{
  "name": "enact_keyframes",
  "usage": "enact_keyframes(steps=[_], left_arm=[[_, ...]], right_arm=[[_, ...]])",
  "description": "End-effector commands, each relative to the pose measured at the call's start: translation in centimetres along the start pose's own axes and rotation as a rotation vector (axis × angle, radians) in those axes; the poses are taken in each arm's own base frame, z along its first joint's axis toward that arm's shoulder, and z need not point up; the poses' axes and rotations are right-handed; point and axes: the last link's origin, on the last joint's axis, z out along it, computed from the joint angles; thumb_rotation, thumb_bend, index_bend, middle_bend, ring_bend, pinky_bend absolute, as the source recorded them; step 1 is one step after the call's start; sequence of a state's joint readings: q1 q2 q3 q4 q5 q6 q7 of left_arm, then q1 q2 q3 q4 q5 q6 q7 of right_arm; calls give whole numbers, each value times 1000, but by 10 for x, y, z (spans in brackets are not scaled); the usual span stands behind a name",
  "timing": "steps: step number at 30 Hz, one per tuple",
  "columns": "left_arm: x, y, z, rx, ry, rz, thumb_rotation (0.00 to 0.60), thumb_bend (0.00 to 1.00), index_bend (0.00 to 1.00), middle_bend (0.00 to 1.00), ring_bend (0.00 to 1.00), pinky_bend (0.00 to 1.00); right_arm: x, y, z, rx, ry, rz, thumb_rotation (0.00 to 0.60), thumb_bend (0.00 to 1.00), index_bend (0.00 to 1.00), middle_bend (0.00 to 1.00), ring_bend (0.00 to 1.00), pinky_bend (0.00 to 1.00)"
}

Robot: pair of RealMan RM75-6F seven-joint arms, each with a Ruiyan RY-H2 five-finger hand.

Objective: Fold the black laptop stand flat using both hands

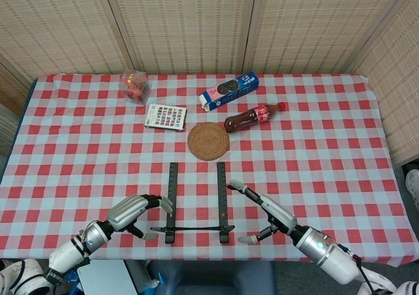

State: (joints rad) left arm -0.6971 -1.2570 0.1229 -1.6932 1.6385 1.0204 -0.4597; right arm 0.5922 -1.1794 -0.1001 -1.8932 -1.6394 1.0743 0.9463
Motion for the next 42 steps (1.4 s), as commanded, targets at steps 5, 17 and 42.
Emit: enact_keyframes(steps=[5,17,42], left_arm=[[-17,0,14,30,22,21,600,174,383,259,272,309],[-33,5,19,58,27,50,600,173,433,259,272,309],[-41,4,16,123,33,-8,517,263,511,259,282,309]], right_arm=[[0,4,-2,-13,2,6,600,0,0,67,0,0],[1,9,-4,-22,7,20,600,0,0,67,0,0],[3,11,-7,-17,24,31,600,0,0,67,0,0]])
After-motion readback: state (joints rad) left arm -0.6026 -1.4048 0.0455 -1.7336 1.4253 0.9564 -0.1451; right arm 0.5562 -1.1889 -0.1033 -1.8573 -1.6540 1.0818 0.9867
